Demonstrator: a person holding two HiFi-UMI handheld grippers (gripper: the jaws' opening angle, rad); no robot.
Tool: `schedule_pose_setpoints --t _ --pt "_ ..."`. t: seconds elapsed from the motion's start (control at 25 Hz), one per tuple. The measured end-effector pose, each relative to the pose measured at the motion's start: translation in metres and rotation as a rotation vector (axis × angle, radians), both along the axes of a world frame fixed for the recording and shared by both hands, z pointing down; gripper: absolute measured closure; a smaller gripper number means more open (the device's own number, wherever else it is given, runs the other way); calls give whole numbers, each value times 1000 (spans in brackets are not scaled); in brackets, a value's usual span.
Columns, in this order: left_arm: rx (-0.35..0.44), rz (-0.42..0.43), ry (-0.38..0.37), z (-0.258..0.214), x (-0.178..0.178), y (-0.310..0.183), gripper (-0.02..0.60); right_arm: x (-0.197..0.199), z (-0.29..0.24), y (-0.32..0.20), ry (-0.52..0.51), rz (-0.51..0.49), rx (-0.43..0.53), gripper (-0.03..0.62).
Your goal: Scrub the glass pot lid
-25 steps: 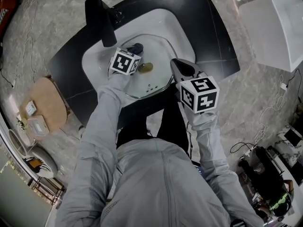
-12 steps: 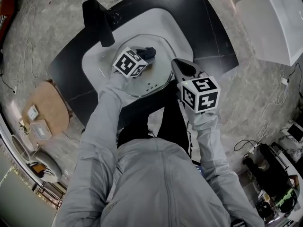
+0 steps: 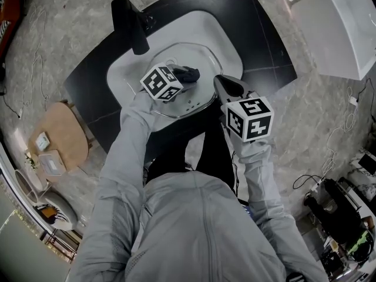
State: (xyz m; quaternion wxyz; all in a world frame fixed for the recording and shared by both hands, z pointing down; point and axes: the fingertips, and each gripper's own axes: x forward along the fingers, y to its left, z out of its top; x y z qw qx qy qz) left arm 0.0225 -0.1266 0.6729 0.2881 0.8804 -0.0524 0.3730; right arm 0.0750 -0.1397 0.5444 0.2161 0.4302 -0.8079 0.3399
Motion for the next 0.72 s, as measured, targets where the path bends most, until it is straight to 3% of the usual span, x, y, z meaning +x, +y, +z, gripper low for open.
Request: schedule_pose_setpoints --t 0.72 --pt "-145 197 137 -38 -18 70 451 -19 -19 27 39 10 36 563"
